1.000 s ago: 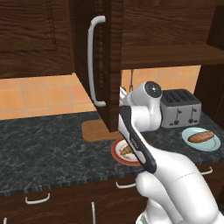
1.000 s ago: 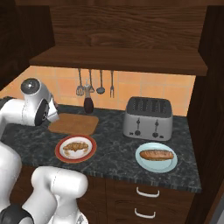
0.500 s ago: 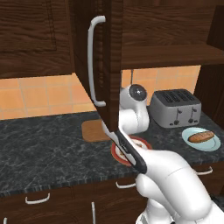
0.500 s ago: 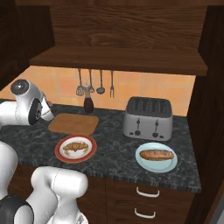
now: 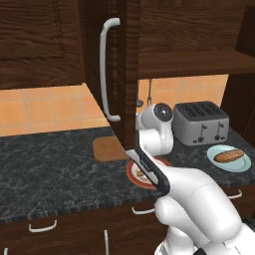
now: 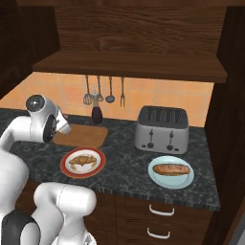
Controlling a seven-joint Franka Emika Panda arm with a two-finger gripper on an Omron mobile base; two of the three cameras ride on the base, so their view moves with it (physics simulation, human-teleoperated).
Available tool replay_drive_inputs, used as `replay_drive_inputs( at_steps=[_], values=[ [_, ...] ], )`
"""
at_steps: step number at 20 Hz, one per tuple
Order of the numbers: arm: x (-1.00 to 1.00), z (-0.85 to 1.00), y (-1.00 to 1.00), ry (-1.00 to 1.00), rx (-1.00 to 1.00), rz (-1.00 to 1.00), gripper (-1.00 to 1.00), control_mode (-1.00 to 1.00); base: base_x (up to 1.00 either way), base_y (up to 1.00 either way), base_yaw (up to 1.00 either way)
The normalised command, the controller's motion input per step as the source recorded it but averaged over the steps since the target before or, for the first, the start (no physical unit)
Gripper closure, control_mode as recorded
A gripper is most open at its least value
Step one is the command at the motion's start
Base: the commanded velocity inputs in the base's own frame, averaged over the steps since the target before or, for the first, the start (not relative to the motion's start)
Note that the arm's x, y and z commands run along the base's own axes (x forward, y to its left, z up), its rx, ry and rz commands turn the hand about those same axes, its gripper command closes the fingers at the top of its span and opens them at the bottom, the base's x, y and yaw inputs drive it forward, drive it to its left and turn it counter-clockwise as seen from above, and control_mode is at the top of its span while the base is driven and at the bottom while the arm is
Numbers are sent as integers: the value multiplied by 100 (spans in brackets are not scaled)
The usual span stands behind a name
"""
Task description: From the different types of pastries on the counter, select a croissant and place it on the cutting board. Then retrieve a jar of jam from the cabinet and place it alongside the croissant on the cutting board.
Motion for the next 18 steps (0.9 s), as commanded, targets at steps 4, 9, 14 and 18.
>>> replay_drive_inputs(
  at_steps=[4, 9, 14, 18],
  values=[
    [-3, -14, 62, -6, -4, 0, 100, -100, 0, 0, 0],
    [7, -32, 27, -6, -5, 0, 100, -100, 0, 0, 0],
    [52, -6, -46, -1, 0, 3, 100, -100, 0, 0, 0],
    [0, -32, 35, 0, -2, 0, 100, -100, 0, 0, 0]
  ],
)
